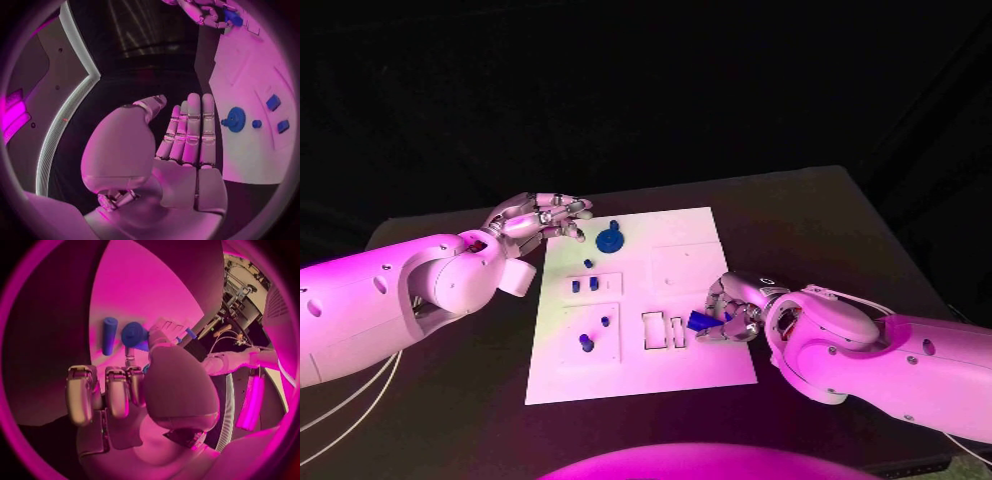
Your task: Assemble the parts on the task board
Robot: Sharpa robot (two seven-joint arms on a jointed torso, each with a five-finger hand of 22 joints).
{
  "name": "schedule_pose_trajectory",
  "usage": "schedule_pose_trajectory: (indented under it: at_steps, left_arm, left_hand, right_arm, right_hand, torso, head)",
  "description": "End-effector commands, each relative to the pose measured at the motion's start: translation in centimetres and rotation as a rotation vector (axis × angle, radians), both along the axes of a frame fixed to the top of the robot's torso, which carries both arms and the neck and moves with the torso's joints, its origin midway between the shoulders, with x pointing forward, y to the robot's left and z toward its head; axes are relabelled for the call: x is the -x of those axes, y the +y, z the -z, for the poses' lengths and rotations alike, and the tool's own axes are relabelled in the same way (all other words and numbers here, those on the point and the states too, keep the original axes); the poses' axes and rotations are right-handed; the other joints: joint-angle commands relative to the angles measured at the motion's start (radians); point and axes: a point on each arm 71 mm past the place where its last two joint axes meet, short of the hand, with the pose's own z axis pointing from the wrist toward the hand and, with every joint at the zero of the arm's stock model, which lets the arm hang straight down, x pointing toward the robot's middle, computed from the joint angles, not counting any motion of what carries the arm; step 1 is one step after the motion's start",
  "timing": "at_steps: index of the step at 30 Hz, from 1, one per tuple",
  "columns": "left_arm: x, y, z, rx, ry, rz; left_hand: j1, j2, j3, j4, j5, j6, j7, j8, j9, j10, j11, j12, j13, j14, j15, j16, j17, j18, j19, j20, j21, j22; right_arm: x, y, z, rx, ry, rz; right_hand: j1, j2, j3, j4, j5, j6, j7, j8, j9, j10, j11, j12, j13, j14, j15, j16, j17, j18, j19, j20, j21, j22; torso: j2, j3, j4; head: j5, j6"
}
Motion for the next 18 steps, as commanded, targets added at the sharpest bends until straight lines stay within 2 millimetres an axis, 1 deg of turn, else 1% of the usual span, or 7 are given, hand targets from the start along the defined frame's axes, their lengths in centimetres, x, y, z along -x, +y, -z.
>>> schedule_pose_trajectory:
  at_steps: [1,8,13,15,18]
  left_arm:
    - [0.1,-0.3,0.0,0.015,0.0,0.021]
    - [0.0,-0.3,0.0,0.016,0.001,0.021]
    - [0.0,-0.5,0.0,0.015,0.0,0.025]
    - [0.0,-0.5,0.0,0.015,0.0,0.026]
    - [0.0,-0.5,0.0,0.015,0.001,0.027]
  left_hand:
    - [0.006,-0.001,0.002,0.002,-0.001,-0.009,-0.001,0.003,0.001,-0.005,-0.002,0.005,0.002,-0.007,0.001,0.005,0.002,0.014,0.009,-0.001,-0.006,-0.002]
    - [0.008,-0.001,0.002,0.001,-0.001,-0.009,-0.001,0.003,0.001,-0.006,-0.002,0.006,0.002,-0.008,0.0,0.005,0.002,0.014,0.009,-0.001,-0.007,-0.002]
    - [0.008,-0.001,0.002,0.001,-0.001,-0.009,-0.001,0.003,0.001,-0.006,-0.002,0.006,0.002,-0.008,0.0,0.005,0.002,0.014,0.009,-0.001,-0.007,-0.002]
    - [0.009,0.0,0.002,0.0,-0.001,-0.01,0.0,0.003,0.001,-0.006,-0.001,0.006,0.002,-0.008,0.0,0.005,0.002,0.014,0.01,-0.001,-0.007,-0.003]
    - [0.009,0.0,0.002,0.0,-0.001,-0.01,0.0,0.003,0.001,-0.006,-0.001,0.006,0.002,-0.008,0.0,0.005,0.002,0.014,0.01,-0.001,-0.007,-0.003]
  right_arm:
    - [0.3,0.0,0.4,-0.066,0.057,0.054]
    - [0.0,0.4,-1.2,-0.144,0.049,0.071]
    - [-0.2,1.0,-2.4,-0.181,0.05,0.061]
    - [-0.3,1.5,-2.5,-0.191,0.063,0.051]
    - [-0.3,2.2,-2.4,-0.198,0.082,0.035]
  right_hand:
    - [0.004,0.008,0.006,0.001,0.007,0.021,-0.017,0.006,0.001,0.043,-0.006,-0.006,0.181,0.104,-0.006,0.003,0.263,-0.01,0.092,-0.008,0.002,0.247]
    - [0.0,0.016,0.023,0.001,0.007,0.024,-0.019,0.005,0.001,0.043,-0.008,-0.007,0.181,0.104,-0.007,0.003,0.263,-0.011,0.092,-0.009,0.004,0.248]
    - [-0.034,0.019,0.032,0.004,0.006,0.03,-0.02,0.005,0.0,0.044,-0.009,-0.008,0.183,0.104,-0.008,0.003,0.263,-0.011,0.092,-0.01,0.006,0.248]
    - [-0.058,0.025,0.037,0.004,0.006,0.033,-0.021,0.004,0.0,0.046,-0.01,-0.007,0.184,0.104,-0.009,0.003,0.263,-0.011,0.093,-0.01,0.008,0.248]
    - [-0.069,0.028,0.041,0.004,0.006,0.033,-0.021,0.003,0.0,0.047,-0.01,-0.006,0.185,0.104,-0.009,0.003,0.263,-0.011,0.093,-0.011,0.007,0.248]
  torso:
    - [0.0,0.0005,-0.0018]
    - [-0.001,0.0001,-0.0027]
    - [-0.001,-0.0014,-0.0005]
    - [0.0,-0.0006,-0.0007]
    - [0.001,0.0007,-0.0016]
  head:
    - [0.002,0.002]
    - [0.005,0.004]
    - [0.008,0.005]
    - [0.012,0.005]
    - [0.016,0.005]
